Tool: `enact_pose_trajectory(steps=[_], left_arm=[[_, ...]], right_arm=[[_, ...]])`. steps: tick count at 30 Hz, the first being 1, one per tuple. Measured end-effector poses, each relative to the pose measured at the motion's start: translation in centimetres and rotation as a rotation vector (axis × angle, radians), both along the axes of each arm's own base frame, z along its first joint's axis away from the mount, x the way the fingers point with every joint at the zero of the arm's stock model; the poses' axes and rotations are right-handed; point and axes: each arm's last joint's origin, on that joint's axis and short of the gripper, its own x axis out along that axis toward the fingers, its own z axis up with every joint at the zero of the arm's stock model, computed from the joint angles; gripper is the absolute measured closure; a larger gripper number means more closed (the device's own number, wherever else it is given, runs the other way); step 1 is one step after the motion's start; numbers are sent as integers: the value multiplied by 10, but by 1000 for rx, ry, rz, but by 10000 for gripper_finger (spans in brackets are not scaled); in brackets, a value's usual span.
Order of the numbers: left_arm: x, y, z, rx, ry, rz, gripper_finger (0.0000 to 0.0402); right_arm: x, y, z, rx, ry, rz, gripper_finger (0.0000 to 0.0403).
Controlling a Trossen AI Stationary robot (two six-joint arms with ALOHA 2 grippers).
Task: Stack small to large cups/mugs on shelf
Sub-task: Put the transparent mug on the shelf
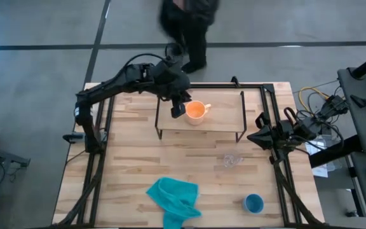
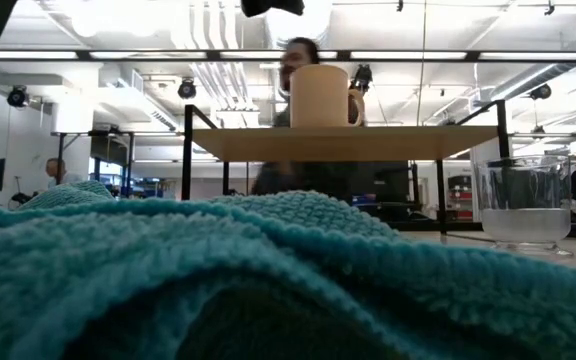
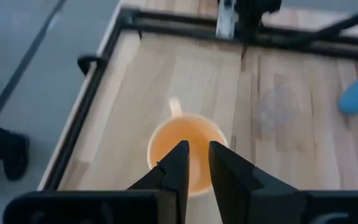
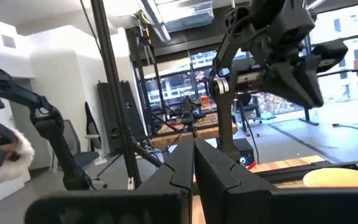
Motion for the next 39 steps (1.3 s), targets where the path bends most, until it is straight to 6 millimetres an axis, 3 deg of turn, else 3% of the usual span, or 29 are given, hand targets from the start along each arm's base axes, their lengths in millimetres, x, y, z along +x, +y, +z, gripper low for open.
enact_pose_trajectory(steps=[3,14,32,39], left_arm=[[2,0,-9,-14,58,2,353],[11,5,-74,-99,301,48,353],[9,9,-88,-85,355,84,353],[-9,4,-79,-112,411,104,353]], right_arm=[[0,0,1,-1,-7,-2,394],[0,0,1,21,-7,4,394],[0,0,0,31,6,12,394],[1,2,-3,65,35,55,394]])
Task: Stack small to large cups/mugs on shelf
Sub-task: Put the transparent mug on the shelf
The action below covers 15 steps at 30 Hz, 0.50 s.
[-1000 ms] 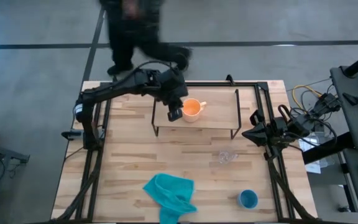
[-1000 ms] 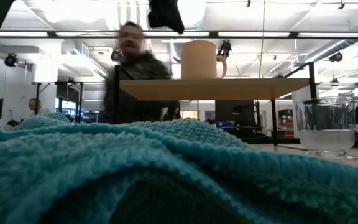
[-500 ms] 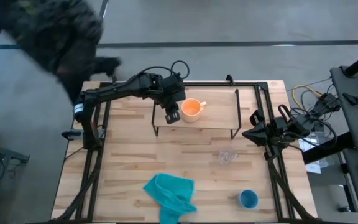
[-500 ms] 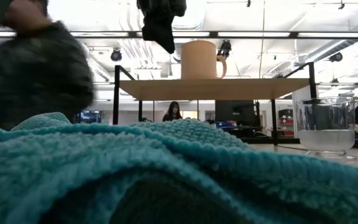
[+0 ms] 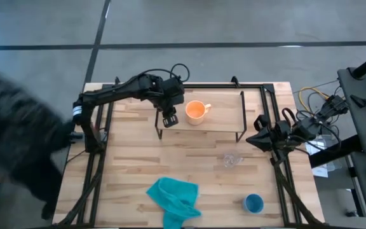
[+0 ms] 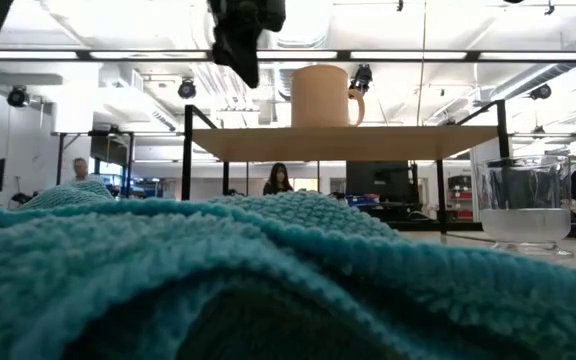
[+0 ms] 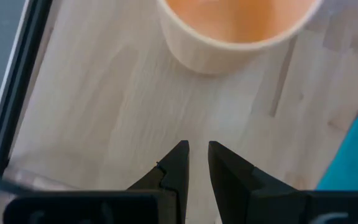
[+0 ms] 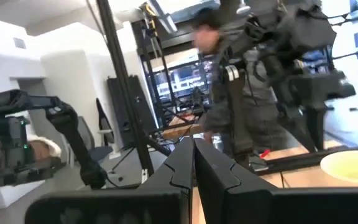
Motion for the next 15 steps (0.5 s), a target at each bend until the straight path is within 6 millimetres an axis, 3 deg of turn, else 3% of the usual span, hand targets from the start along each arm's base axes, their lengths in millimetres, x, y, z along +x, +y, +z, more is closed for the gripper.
enact_pose_trajectory(steps=[8,15], left_arm=[[-33,-10,36,-53,-142,42,353],[-62,-19,64,-64,-252,42,353]], right_arm=[[1,1,4,53,6,9,393],[16,11,49,-88,155,7,360]])
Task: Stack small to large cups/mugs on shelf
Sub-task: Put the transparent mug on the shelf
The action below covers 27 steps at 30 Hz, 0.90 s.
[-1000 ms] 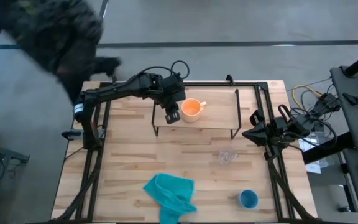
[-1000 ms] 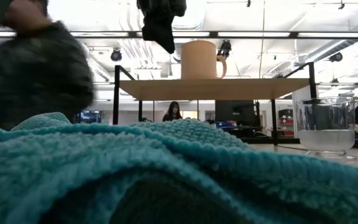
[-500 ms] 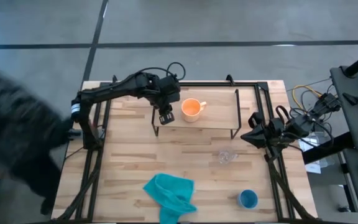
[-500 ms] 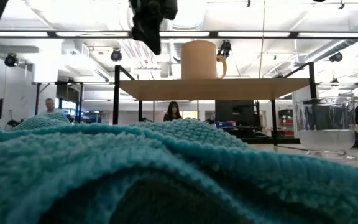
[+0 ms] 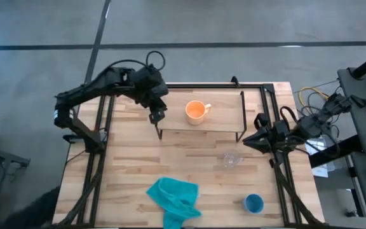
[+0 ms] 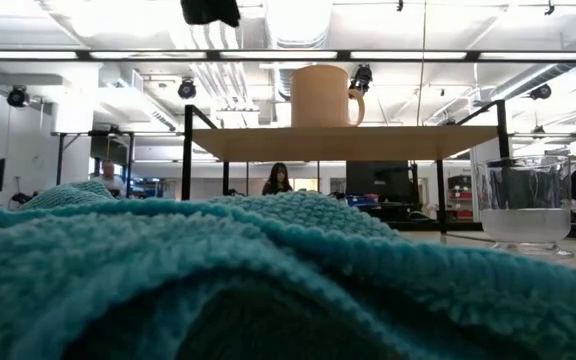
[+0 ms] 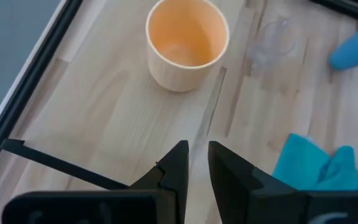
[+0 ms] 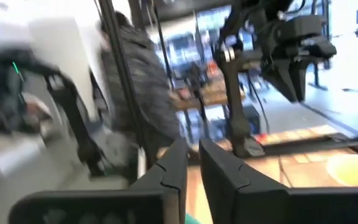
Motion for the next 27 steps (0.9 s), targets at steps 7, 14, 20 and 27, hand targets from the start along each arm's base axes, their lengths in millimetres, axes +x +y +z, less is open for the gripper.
enact_pose_trajectory(steps=[7,14,20,27], left_arm=[[-14,-3,10,9,-40,-1,353],[-21,-5,14,12,-50,-1,353],[-21,-5,14,31,-43,-26,353],[-17,-6,6,1,18,-35,353]], right_arm=[[14,9,50,-134,315,-11,316],[21,15,73,-132,664,-83,282],[38,26,78,-154,757,-111,267],[56,41,61,-170,909,-64,266]])
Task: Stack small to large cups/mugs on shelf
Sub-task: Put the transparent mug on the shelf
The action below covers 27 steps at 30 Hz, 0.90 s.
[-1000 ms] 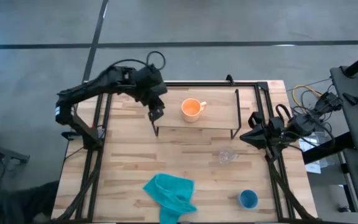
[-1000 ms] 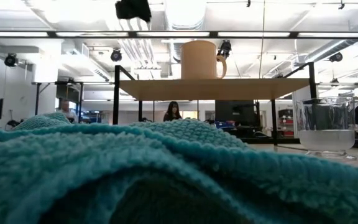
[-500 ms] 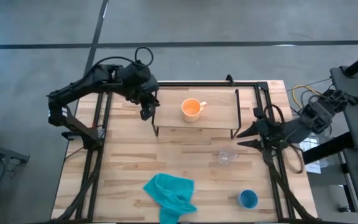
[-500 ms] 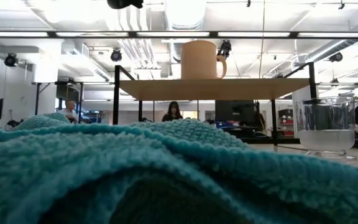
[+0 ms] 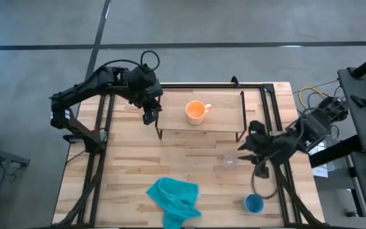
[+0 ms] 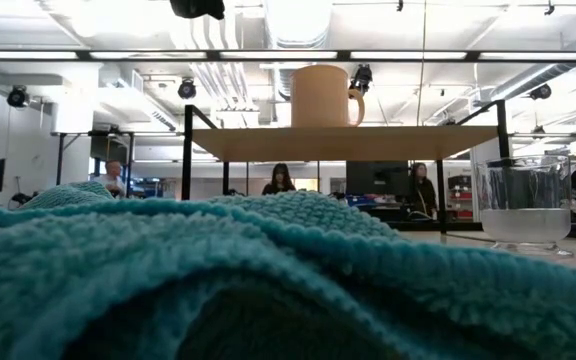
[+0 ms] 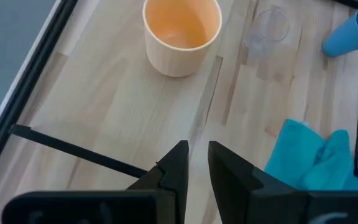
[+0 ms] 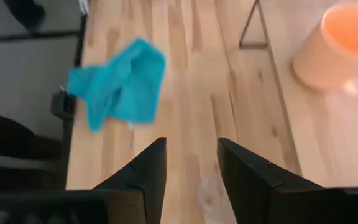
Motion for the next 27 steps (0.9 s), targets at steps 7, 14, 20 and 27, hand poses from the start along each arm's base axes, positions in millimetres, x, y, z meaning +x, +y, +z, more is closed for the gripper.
enact_pose_trajectory(steps=[7,14,20,27], left_arm=[[2,-8,0,-67,-17,-73,353],[-2,-12,4,-76,-32,-92,353],[-8,-13,7,-70,-48,-96,353],[-22,-16,16,-60,-88,-104,353]], right_arm=[[16,11,-32,-56,204,-114,268],[41,29,-60,-52,340,-117,268],[66,46,-90,-17,465,-125,274],[92,48,-123,-64,559,-176,284]])
